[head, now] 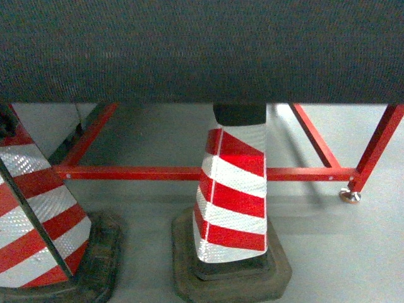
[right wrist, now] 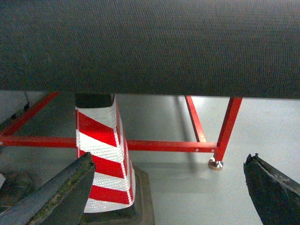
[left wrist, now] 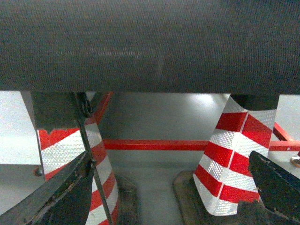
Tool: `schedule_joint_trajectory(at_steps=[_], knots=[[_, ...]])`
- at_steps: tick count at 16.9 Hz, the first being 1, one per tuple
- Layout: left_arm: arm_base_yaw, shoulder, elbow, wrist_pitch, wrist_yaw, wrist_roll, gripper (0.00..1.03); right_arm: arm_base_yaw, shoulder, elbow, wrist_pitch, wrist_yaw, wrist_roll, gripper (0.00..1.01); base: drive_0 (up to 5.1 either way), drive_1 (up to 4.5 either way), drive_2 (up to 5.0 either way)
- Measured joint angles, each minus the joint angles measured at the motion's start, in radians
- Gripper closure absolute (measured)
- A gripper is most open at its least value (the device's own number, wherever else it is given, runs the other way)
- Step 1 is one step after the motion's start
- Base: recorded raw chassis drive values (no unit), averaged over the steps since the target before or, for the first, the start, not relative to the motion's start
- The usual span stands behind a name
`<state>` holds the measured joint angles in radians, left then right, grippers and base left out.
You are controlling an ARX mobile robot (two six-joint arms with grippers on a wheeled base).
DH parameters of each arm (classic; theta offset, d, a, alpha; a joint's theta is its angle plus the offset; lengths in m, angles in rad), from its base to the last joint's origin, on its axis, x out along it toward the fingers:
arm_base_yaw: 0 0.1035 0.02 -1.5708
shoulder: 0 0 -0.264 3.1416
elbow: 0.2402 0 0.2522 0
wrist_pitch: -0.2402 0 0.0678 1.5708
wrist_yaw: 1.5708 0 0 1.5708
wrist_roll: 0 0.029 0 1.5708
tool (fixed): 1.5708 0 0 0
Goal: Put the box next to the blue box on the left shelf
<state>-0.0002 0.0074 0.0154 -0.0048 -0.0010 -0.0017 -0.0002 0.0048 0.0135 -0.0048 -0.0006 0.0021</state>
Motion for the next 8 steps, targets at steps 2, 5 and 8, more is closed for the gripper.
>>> schedule_joint_trajectory(at_steps=[2,5,8], knots=[[0.0,0.0,0.0,0.0,0.001,0.002,0.05,0.0,0.0,0.0,-0.001,0.002,0.002,0.03,0.0,0.0,0.0],[0.0,0.0,0.0,0.0,0.0,0.001,0.05,0.0,0.0,0.0,0.0,0.0,0.0,0.03,0.0,0.0,0.0],[0.0,0.0,0.0,0.0,0.0,0.002,0.05,0.0,0.0,0.0,0.0,0.001,0.001,0.03,0.0,0.0,0.0]])
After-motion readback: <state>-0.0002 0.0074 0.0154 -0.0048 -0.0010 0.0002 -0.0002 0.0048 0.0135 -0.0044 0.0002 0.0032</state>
